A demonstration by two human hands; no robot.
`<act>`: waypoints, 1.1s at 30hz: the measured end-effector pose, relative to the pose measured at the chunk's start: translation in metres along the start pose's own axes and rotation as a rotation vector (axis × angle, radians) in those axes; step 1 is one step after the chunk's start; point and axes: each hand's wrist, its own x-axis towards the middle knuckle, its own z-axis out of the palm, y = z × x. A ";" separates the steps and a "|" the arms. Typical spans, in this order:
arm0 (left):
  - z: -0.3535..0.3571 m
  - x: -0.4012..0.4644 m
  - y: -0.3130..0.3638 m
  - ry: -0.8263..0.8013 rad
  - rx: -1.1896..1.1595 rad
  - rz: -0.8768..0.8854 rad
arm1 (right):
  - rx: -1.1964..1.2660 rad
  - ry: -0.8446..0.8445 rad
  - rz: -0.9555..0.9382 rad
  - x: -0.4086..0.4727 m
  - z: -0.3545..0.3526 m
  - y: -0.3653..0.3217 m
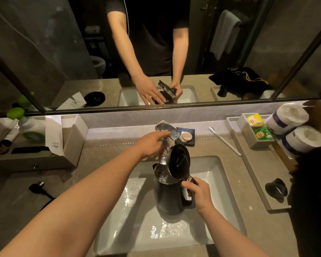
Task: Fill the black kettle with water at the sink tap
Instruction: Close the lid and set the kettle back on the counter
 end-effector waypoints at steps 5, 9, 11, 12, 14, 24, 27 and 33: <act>0.025 -0.036 0.016 0.234 -0.478 -0.028 | 0.023 0.011 -0.019 -0.011 -0.015 0.003; 0.040 -0.053 0.029 0.224 -0.431 0.022 | 0.019 0.029 -0.060 -0.023 -0.032 -0.002; 0.039 -0.055 0.036 0.250 -0.419 0.032 | 0.020 0.036 -0.087 -0.030 -0.039 -0.008; 0.039 -0.057 0.040 0.248 -0.394 0.047 | 0.019 0.037 -0.101 -0.033 -0.043 -0.012; 0.039 -0.059 0.045 0.223 -0.308 0.089 | 0.023 0.042 -0.128 -0.040 -0.049 -0.023; 0.042 -0.093 0.064 0.240 -0.283 0.126 | 0.090 0.060 -0.297 -0.077 -0.072 -0.082; 0.035 -0.101 0.069 0.308 -0.232 0.189 | 0.100 0.050 -0.350 -0.084 -0.069 -0.098; 0.015 -0.116 0.067 0.319 -0.203 0.231 | 0.133 0.044 -0.393 -0.088 -0.056 -0.113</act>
